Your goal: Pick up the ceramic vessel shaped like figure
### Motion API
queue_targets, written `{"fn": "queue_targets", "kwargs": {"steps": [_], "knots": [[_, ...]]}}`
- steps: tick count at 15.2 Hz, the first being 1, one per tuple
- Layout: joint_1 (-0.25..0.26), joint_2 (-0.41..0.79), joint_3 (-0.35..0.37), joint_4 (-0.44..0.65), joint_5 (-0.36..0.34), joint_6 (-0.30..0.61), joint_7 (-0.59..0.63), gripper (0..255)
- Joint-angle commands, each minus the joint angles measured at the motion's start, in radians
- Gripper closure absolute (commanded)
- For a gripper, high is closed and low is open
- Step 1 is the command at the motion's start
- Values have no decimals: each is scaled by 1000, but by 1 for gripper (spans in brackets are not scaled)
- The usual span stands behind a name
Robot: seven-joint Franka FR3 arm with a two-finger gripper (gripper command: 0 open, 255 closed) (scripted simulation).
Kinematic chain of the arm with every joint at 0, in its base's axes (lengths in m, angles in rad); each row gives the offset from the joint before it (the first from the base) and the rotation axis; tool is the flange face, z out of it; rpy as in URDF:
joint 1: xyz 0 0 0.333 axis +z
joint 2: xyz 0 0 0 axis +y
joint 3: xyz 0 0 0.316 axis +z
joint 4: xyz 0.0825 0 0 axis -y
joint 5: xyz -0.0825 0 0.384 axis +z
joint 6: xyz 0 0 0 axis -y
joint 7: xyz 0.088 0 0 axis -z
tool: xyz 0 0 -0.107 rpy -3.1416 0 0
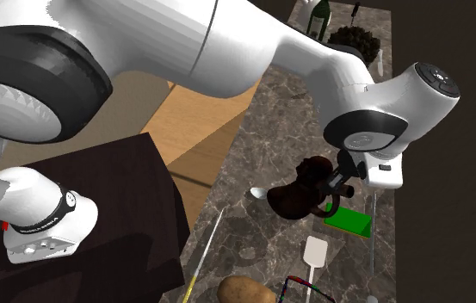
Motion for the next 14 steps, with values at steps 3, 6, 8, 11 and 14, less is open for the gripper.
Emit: {"fn": "queue_targets", "kwargs": {"steps": [3,6,8,11,14], "knots": [[0,-23,-1,12,-2,-33,1,255],[0,-40,-2,24,-3,-63,2,255],[1,-51,-3,33,-4,-83,3,255],[0,-65,-3,50,-5,-114,5,255],[0,-78,-4,70,-7,-147,6,255]]}}
